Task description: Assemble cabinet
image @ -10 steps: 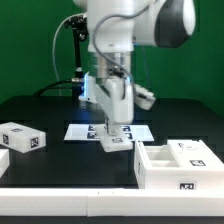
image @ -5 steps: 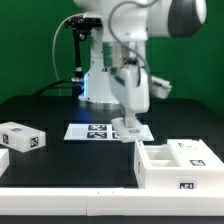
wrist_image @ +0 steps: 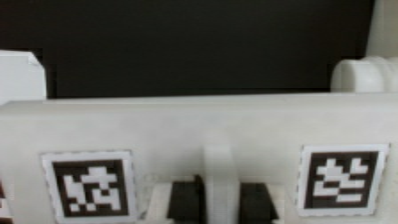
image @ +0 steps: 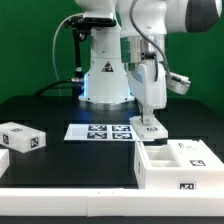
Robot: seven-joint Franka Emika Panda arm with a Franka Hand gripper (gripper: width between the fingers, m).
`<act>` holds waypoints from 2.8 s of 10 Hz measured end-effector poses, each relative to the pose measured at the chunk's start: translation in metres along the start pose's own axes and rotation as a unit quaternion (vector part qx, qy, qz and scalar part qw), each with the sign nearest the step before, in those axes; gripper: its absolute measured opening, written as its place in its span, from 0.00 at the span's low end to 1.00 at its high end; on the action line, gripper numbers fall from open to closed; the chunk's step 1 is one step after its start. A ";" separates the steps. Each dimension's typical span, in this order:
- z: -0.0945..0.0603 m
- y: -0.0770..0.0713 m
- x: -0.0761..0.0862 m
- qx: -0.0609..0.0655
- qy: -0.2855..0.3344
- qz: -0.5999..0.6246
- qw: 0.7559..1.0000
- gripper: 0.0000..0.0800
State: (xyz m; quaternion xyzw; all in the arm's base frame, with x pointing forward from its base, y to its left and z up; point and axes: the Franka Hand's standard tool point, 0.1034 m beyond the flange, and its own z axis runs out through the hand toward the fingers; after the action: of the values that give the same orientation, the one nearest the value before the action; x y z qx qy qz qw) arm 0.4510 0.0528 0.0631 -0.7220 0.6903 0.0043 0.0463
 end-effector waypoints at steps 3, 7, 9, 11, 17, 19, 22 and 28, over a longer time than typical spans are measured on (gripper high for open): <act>-0.004 -0.013 0.004 0.008 -0.001 0.006 1.000 0.08; 0.006 -0.014 0.011 0.001 0.010 0.006 1.000 0.08; 0.007 -0.017 0.008 0.001 0.011 0.003 1.000 0.08; 0.006 -0.031 0.007 0.001 0.008 -0.002 1.000 0.08; 0.007 -0.042 0.021 0.005 0.014 -0.034 0.999 0.08; 0.006 -0.059 0.020 0.015 0.017 -0.029 0.999 0.08; 0.008 -0.095 0.013 0.029 0.023 -0.004 0.999 0.08; 0.008 -0.106 0.013 0.036 0.027 -0.001 0.999 0.08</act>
Offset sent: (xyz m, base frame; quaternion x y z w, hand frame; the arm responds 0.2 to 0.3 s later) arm 0.0170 -0.0063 -0.0069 0.0019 0.0006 0.0010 1.0000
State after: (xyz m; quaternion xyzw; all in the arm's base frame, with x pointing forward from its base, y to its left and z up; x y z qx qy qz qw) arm 0.5576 0.0453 0.0606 -0.7208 0.6899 -0.0398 0.0539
